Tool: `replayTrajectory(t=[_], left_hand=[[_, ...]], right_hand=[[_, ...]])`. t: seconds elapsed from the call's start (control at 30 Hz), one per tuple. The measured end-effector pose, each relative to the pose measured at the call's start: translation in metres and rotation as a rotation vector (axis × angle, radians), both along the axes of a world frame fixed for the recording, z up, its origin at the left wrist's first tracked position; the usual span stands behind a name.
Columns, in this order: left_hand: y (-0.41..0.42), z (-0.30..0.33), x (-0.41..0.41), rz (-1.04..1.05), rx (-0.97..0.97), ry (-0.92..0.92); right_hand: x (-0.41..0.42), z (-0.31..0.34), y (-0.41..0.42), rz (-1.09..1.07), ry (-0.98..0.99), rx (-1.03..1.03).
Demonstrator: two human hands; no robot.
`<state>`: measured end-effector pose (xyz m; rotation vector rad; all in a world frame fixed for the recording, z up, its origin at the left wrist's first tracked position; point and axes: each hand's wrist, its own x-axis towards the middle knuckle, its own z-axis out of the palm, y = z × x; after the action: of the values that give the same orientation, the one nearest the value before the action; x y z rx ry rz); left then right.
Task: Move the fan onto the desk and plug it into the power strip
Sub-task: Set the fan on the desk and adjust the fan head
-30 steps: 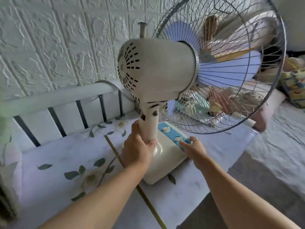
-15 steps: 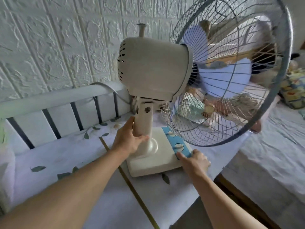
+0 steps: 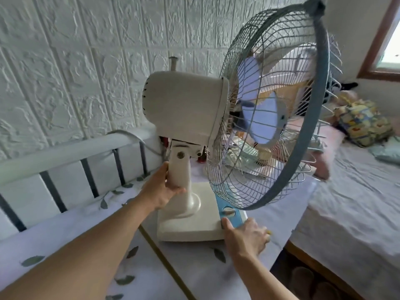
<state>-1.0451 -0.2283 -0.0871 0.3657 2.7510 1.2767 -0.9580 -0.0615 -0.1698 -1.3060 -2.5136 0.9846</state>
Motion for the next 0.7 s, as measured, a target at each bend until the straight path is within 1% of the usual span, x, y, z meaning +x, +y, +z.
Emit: replayTrajectory(t=[0.37,0.5,0.6,0.7], left_hand=[[-0.004,0.0,-0.021,-0.049,0.046,-0.019],[-0.004,-0.002,-0.02,-0.021,0.039,0.004],[-0.004,-0.002,-0.016,0.011,-0.003,0.009],[-0.001,0.001,-0.012,0.038,0.018,-0.02]], right_hand=[[-0.012,0.007,-0.009,-0.038,-0.019,-0.013],[-0.012,0.01,-0.008,-0.043,0.014,-0.058],[-0.004,0.013,-0.008,0.002,0.016,-0.076],[0.004,0.012,-0.01,0.079,0.022,-0.076]])
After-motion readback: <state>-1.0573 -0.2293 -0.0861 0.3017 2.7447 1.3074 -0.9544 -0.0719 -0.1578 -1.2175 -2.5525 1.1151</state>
